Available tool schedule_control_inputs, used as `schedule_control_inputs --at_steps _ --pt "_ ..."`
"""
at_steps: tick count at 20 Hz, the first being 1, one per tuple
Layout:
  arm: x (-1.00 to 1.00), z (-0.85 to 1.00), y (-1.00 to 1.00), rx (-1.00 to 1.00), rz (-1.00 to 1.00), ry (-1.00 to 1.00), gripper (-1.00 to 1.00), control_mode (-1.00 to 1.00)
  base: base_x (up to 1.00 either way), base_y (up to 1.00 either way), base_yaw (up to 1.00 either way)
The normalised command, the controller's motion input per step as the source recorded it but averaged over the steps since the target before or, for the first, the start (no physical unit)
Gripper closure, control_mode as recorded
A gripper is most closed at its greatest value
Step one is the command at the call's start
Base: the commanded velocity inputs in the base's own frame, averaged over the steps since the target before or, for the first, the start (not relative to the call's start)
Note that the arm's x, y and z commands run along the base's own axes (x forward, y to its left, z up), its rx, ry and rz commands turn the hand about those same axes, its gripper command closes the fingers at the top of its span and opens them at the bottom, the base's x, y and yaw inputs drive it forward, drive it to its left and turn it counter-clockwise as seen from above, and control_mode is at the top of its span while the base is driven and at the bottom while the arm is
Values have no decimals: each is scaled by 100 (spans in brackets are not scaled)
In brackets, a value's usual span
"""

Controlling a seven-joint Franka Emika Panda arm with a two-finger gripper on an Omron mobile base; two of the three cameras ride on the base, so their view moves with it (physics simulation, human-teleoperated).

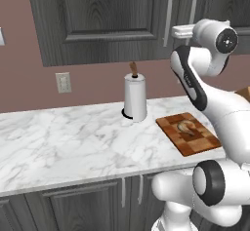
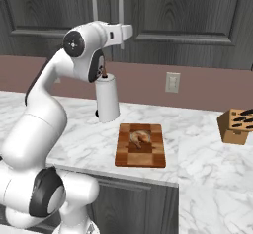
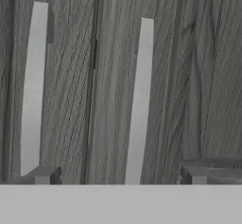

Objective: Open the cabinet, retrieve the rolling pin, and place it next to the meat on the cutting board to prepare for tenderizing.

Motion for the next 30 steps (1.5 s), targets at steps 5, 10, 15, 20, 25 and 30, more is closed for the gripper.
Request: schedule_control_inputs --at_steps 5,10,15,20,25,30 --pt "26 0 -15 -3 0 2 -100 -100 0 0 0" --pt "30 0 -2 0 0 0 -100 -100 0 0 0" --pt "35 0 0 0 0 0 -100 -100 0 0 0" --pt "35 0 0 0 0 0 -100 -100 0 0 0" --pt "41 0 3 0 2 7 100 -100 0 0 0" --pt "26 -2 4 0 2 10 100 -100 0 0 0"
